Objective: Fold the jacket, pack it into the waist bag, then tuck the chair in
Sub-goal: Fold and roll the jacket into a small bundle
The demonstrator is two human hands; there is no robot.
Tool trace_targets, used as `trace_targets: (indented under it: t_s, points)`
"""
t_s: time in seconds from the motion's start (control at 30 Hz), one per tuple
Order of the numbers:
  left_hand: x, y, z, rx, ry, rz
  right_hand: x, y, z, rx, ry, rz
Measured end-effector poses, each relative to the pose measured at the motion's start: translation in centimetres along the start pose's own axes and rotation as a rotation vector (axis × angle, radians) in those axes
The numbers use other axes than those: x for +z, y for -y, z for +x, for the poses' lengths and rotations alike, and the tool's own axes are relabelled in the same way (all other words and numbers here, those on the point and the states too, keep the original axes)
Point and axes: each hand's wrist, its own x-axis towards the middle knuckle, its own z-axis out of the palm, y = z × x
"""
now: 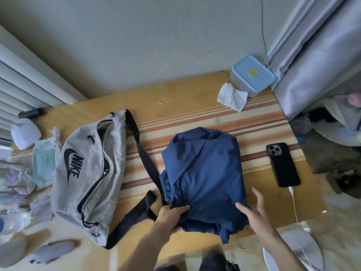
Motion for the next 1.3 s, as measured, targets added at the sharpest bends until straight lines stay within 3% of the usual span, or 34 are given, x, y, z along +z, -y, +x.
trace_targets:
  t_s: [0.07, 0.2, 0.27, 0.37, 0.43, 0.53, 0.6, 0.7, 0.77, 0.87, 0.9, 0.93, 1.0, 1.03, 1.07, 1.1, 1.17, 1.23, 1.3]
  points:
    - [-0.5, -0.9, -0.5, -0.04, 0.032, -0.073, -1.0, 0.2, 0.1, -0.184, 0.082, -0.1]
    - [-1.1, -3.2, -0.8, -0.131, 0.143, -0.207, -2.1, 1.2, 2.3, -0.895, 0.029, -1.095]
    - [-1.3, -4.0, -1.0, -0.218, 0.222, -0.326, -1.7, 2.1, 3.9, -1.078, 0.176, -1.409]
    - [-1.3, -4.6, -1.6, -0.28, 0.272, -0.52, -1.4, 2.9, 6.4, -1.207, 0.37, -1.547]
    - [-1.4, -5.3, -1.9, -0.284, 0.287, -0.624, -1.5, 3.0, 8.1, -1.076, 0.364, -1.355]
    - [-1.6, -7.1, -1.9, -0.237, 0.357, -0.726, -1.2, 5.8, 8.5, -0.632, 0.397, -0.893]
    - [-1.2, -8.9, -1.9, -0.123, 0.408, -0.802, -0.7, 8.5, 8.7, -0.417, 0.351, -0.745]
    - [0.1, -11.6, -1.7, 0.136, 0.415, -0.803, -0.2, 11.3, 9.9, -0.246, 0.282, -0.523]
    - [1.5, -12.6, -1.3, 0.465, 0.235, -0.5, 0.5, 12.5, 10.9, -0.125, 0.21, -0.348]
    - [3.1, -11.8, 1.4, 1.166, -0.187, 0.633, 2.1, 13.7, 12.0, -0.12, 0.024, -0.345]
    - [3.5, -11.6, 2.7, 1.276, -0.297, 1.0, 2.7, 13.9, 12.1, -0.182, -0.086, -0.422]
    - [3.9, -11.5, 3.7, 1.259, -0.349, 1.234, 3.2, 13.6, 12.3, -0.288, -0.239, -0.553]
    - [4.6, -11.9, 5.2, 1.058, -0.341, 1.36, 4.2, 12.8, 12.3, -0.689, -0.531, -0.817]
    - [4.9, -12.1, 6.1, 0.985, -0.323, 1.372, 4.5, 12.5, 12.3, -0.935, -0.559, -0.918]
    - [5.0, -12.3, 6.7, 0.957, -0.318, 1.379, 4.9, 12.1, 12.7, -1.108, -0.471, -1.012]
    - [5.0, -12.4, 7.2, 0.953, -0.319, 1.383, 5.1, 11.9, 13.2, -1.154, -0.345, -1.113]
    - [4.6, -12.5, 7.7, 0.968, -0.354, 1.379, 5.2, 11.3, 14.6, -0.969, -0.188, -1.253]
    - [4.2, -12.2, 7.6, 0.918, -0.455, 1.301, 5.0, 10.7, 15.9, -0.786, -0.171, -1.28]
    - [4.1, -12.1, 6.9, 0.772, -0.551, 1.07, 5.2, 10.6, 16.7, -0.749, -0.173, -1.314]
